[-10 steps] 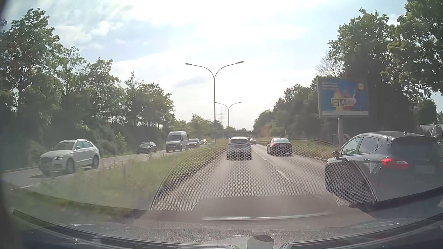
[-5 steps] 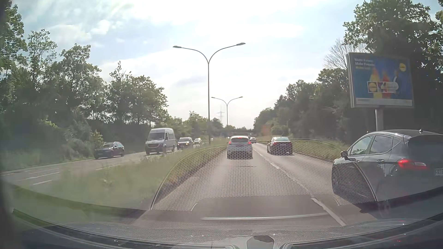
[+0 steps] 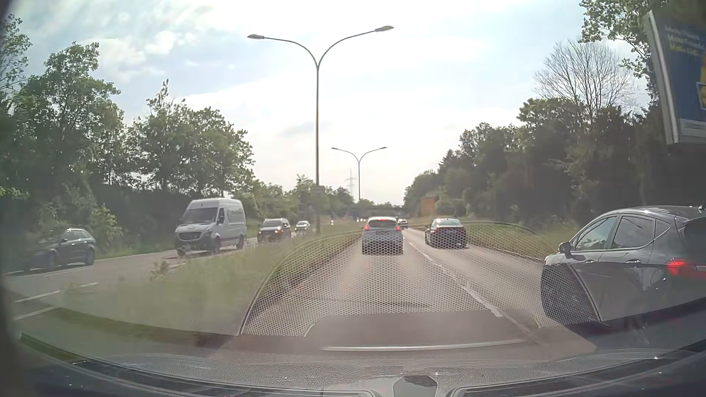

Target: Follow the waypoints while adhering to traffic rules and regulations

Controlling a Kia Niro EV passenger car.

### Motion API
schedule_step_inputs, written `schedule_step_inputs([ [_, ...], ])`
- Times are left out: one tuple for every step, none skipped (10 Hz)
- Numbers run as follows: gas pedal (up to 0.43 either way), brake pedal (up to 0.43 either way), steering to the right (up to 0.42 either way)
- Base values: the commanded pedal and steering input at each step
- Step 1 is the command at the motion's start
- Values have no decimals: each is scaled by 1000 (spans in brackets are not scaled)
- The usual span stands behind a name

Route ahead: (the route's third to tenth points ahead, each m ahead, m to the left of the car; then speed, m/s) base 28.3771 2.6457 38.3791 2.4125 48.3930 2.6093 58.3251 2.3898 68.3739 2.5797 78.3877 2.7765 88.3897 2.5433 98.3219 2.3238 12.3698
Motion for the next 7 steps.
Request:
schedule_step_inputs([
  [67, 0, 0],
  [67, 0, -1],
  [67, 0, -2],
  [67, 0, -3],
  [67, 0, -3],
  [67, 0, -3],
  [47, 0, -4],
])
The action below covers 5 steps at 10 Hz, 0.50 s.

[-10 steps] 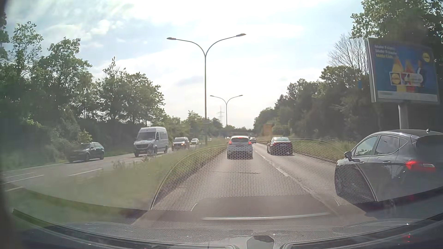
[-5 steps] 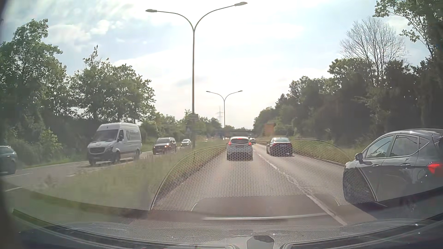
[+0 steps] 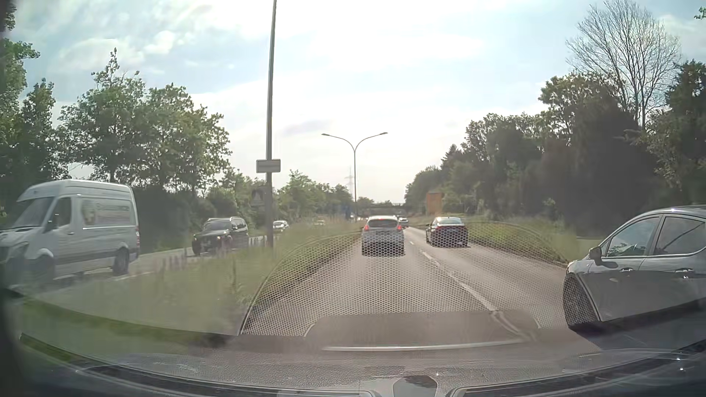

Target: Follow the waypoints while adhering to traffic rules and regulations

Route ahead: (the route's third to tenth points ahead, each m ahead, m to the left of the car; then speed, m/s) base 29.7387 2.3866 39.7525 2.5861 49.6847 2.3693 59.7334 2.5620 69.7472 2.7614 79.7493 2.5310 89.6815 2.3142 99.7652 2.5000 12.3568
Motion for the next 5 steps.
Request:
schedule_step_inputs([
  [0, 0, -4],
  [0, 0, -4],
  [0, 0, -4],
  [0, 0, -2],
  [0, 0, 0],
])
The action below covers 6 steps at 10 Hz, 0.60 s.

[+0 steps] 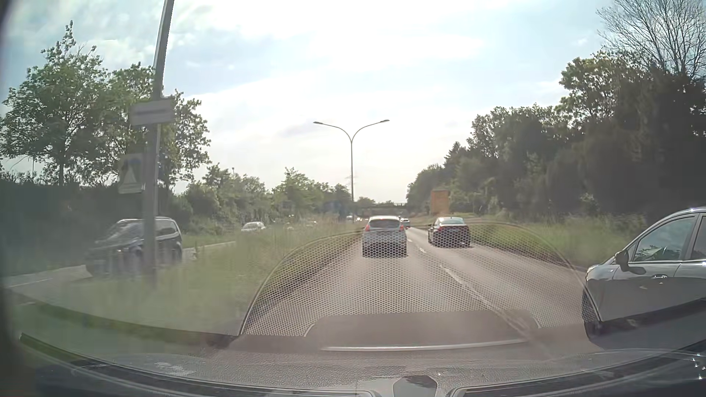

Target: Follow the waypoints while adhering to traffic rules and regulations

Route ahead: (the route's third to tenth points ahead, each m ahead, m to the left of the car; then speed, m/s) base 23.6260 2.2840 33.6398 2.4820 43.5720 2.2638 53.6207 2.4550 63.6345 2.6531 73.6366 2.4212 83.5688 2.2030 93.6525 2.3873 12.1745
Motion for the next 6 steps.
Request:
schedule_step_inputs([
  [0, 0, 0],
  [0, 0, -1],
  [0, 0, -1],
  [0, 0, 0],
  [0, 0, 0],
  [0, 0, 0],
])
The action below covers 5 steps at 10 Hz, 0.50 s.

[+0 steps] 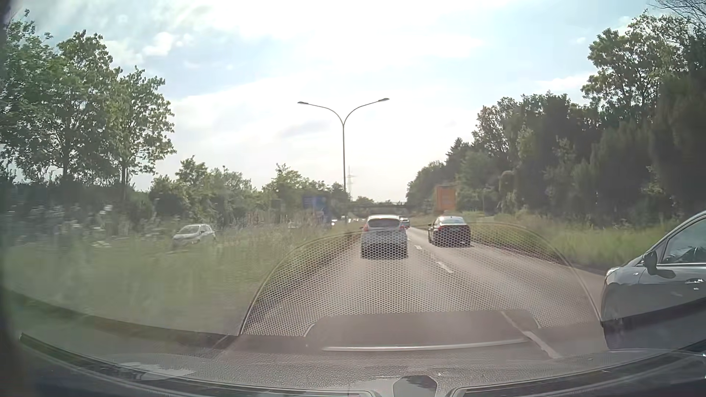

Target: Follow the waypoints while adhering to traffic rules and regulations

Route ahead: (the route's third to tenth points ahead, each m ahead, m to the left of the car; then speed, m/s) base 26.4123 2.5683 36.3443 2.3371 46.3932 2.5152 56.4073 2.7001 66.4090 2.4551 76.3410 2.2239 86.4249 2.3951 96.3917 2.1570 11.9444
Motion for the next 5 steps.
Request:
schedule_step_inputs([
  [0, 0, -1],
  [0, 0, 0],
  [0, 0, -1],
  [0, 0, 0],
  [0, 0, -1],
])
